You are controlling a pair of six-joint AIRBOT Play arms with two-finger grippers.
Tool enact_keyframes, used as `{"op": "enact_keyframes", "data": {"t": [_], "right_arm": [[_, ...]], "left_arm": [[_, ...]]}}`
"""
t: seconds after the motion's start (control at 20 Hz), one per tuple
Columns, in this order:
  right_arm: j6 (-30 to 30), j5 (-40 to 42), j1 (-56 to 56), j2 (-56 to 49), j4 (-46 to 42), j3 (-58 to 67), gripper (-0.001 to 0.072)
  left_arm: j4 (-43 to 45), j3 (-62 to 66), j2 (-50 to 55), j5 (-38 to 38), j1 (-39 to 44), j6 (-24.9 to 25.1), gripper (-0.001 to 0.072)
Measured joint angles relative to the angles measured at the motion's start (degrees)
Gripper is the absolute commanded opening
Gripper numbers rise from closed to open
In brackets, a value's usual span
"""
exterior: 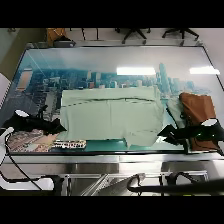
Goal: Fold the shirts.
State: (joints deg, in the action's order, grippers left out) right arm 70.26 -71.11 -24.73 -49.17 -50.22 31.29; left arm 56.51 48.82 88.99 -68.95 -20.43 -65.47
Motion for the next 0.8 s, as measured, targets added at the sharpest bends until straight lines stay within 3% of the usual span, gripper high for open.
{"op": "enact_keyframes", "data": {"t": [0.3, 0.35, 0.45, 0.5, 0.7, 0.8], "right_arm": [[-2.9, 0.5, 5.7, -4.1, 5.9, -2.2, 0.0485], [-3.2, 0.5, 7.1, -4.7, 6.8, -2.3, 0.0393], [-4.3, 0.5, 9.3, -5.3, 8.6, -2.4, 0.0084], [-5.1, 0.5, 10.1, -5.5, 9.6, -2.4, 0.0016], [-5.8, -0.7, 11.5, -4.5, 9.2, -2.5, 0.0015], [-3.1, -1.2, 11.8, -2.6, 5.6, -2.5, 0.0015]], "left_arm": [[-0.3, -0.4, 0.0, -0.9, 0.2, 0.4, 0.0015], [-0.3, -0.4, 0.1, -1.1, 0.3, 0.4, 0.0015], [-0.2, -0.5, 0.1, -2.0, 0.3, 0.4, 0.0014], [0.0, -0.5, 0.1, -2.5, 0.3, 0.4, 0.0014], [3.6, -0.5, -1.0, -4.3, 0.3, -1.5, 0.0014], [8.2, -0.6, -3.0, -4.8, 0.0, -4.0, 0.0015]]}}
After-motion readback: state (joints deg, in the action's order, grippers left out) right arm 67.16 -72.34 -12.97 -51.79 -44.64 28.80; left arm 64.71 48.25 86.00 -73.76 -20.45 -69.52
